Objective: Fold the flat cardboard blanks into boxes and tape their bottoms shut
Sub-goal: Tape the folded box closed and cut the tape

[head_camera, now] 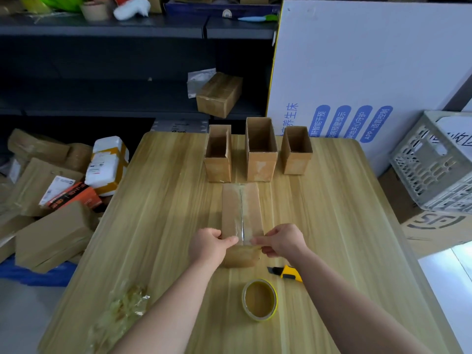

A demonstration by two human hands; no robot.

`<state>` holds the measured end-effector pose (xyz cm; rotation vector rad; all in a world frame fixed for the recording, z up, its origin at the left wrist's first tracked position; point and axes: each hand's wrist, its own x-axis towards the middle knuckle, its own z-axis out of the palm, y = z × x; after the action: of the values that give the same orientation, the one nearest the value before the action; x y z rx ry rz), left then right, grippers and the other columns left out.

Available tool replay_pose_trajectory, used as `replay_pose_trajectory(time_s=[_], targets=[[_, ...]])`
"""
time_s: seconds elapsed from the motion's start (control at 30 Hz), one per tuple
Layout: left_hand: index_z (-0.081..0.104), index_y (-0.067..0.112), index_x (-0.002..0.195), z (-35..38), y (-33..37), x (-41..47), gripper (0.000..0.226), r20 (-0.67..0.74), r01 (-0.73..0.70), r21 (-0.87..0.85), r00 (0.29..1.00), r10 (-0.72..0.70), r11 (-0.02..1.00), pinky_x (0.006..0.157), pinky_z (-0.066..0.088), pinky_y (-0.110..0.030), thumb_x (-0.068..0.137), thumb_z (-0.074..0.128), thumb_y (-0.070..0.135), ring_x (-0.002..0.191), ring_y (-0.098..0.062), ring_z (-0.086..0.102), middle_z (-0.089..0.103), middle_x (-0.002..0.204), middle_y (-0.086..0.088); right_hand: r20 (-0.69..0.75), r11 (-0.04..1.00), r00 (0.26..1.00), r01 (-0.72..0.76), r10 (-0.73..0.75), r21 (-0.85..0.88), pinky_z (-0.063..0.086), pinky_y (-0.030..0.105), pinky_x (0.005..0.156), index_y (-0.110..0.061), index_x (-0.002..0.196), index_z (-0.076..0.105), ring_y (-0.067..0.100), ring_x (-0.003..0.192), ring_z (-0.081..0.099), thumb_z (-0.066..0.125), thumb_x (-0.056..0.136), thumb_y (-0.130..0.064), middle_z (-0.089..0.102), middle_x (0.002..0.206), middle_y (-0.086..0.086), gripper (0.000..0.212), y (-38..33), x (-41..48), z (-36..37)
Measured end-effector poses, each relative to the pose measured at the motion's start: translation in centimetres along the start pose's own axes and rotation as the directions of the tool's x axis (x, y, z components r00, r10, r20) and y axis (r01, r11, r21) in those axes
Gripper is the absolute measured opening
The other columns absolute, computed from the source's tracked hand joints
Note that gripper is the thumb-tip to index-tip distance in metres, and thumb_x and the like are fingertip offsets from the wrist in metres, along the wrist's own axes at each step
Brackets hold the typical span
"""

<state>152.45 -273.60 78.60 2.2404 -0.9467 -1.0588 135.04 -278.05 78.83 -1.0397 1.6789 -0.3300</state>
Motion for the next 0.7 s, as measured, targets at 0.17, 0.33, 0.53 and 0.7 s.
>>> replay_pose_trajectory(time_s=[0.17, 0.33, 0.53, 0.7], targets=[[0.068, 0.005, 0.112, -0.5, -1.4, 0.8, 0.037, 0.086, 0.117, -0.296, 0.992, -0.096, 0.948, 0.085, 0.056, -0.032, 0.079, 0.079, 0.017, 0.074, -0.012, 0.066, 0.064, 0.083, 0.007, 0.172, 0.964, 0.984, -0.097, 0.055, 0.246, 0.06, 0.03, 0.065, 0.005, 0.094, 0.069, 0.024, 0.075, 0.073, 0.087, 0.067, -0.011, 0.074, 0.081, 0.018, 0.036, 1.1, 0.5, -1.3], [0.064, 0.007, 0.12, -0.2, -1.5, -0.6, 0.064, -0.032, -0.099, -0.095, 0.995, 0.096, 0.991, 0.081, 0.046, -0.022, 0.066, 0.087, 0.033, 0.1, -0.017, 0.065, 0.069, 0.112, -0.006, 0.088, 0.994, 0.996, 0.013, -0.022, 0.105, 0.06, 0.026, 0.063, 0.003, 0.095, 0.065, 0.02, 0.072, 0.074, 0.093, 0.06, -0.024, 0.075, 0.074, 0.011, 0.051, 0.9, 0.1, -0.2], [0.068, 0.008, 0.105, -2.2, -1.8, 2.3, 0.05, 0.246, 0.013, -0.152, 0.969, 0.025, 0.988, 0.088, 0.052, -0.03, 0.069, 0.084, 0.039, 0.084, -0.016, 0.067, 0.07, 0.095, -0.002, 0.266, 1.0, 0.964, -0.009, 0.004, 0.018, 0.06, 0.032, 0.078, 0.001, 0.101, 0.067, 0.02, 0.081, 0.073, 0.085, 0.072, -0.027, 0.075, 0.087, 0.011, 0.044, 0.3, 0.8, -2.7], [0.047, 0.01, 0.14, -1.6, 1.3, 4.5, 0.061, 0.201, -0.037, -0.105, 0.978, 0.058, 0.994, 0.101, 0.037, -0.032, 0.094, 0.05, 0.051, 0.127, -0.024, 0.048, 0.053, 0.137, -0.003, 0.107, 0.987, 0.994, 0.006, 0.012, -0.159, 0.06, 0.029, 0.065, -0.003, 0.101, 0.066, 0.019, 0.078, 0.072, 0.071, 0.079, -0.052, 0.071, 0.094, 0.008, 0.054, -2.5, 3.0, -2.7]])
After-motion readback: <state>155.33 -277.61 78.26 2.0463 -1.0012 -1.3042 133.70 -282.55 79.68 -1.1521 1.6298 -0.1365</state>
